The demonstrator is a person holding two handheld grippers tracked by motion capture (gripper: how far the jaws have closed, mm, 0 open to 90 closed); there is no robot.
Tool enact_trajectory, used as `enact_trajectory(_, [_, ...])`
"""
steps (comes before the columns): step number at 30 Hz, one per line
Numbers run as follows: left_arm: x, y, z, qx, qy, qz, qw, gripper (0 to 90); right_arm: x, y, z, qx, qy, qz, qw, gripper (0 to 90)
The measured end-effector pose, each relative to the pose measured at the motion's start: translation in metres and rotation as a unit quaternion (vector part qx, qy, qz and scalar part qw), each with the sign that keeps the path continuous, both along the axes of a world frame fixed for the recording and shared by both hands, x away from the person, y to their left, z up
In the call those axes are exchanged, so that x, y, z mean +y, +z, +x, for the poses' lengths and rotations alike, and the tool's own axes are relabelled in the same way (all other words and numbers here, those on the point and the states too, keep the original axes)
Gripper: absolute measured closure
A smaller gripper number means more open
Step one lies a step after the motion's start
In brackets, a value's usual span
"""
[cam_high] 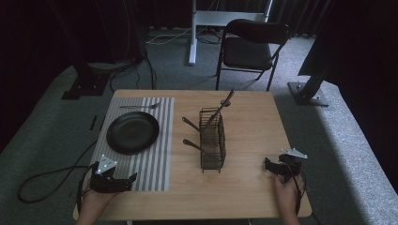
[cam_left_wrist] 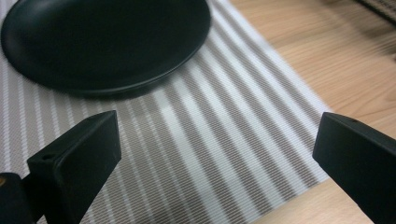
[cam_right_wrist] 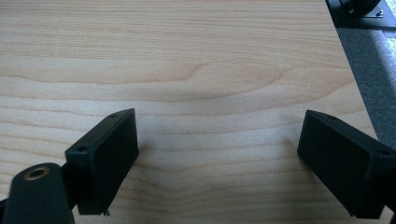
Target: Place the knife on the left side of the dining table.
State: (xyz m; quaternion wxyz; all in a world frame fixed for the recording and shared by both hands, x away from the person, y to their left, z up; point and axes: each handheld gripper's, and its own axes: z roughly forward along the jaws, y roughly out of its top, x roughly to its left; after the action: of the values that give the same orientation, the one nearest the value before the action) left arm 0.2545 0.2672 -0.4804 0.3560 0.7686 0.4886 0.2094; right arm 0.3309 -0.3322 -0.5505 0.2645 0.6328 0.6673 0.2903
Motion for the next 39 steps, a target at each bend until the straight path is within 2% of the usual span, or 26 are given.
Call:
enact_trajectory(9, [-0.016, 0.016, -0.001, -0.016, -0.027, 0.000, 0.9995, 1.4, 0.000, 0.000, 0.000, 0.000, 0.000, 0.000, 1.0000, 11.4])
enact_trajectory(12, [-0.026, 0.027, 0.001, -0.028, -0.042, 0.000, 0.9987, 1.4, 0.000, 0.000, 0.000, 0.000, 0.000, 0.000, 1.0000, 11.4])
enact_trajectory(23, [-0.048, 0.043, 0.004, -0.045, -0.076, -0.007, 0.9961, 1.4, 0.000, 0.000, 0.000, 0.000, 0.000, 0.000, 1.0000, 11.3])
enact_trajectory(25, [-0.054, 0.047, 0.005, -0.049, -0.082, -0.003, 0.9954, 1.4, 0.000, 0.000, 0.000, 0.000, 0.000, 0.000, 1.0000, 11.4])
enact_trajectory(34, [-0.067, 0.052, 0.009, -0.051, -0.098, -0.006, 0.9939, 1.4, 0.000, 0.000, 0.000, -0.001, 0.001, -0.001, 1.0000, 11.4])
enact_trajectory(39, [-0.079, 0.057, 0.012, -0.051, -0.114, -0.007, 0.9922, 1.4, 0.000, 0.000, 0.000, -0.001, 0.001, -0.001, 1.0000, 11.4])
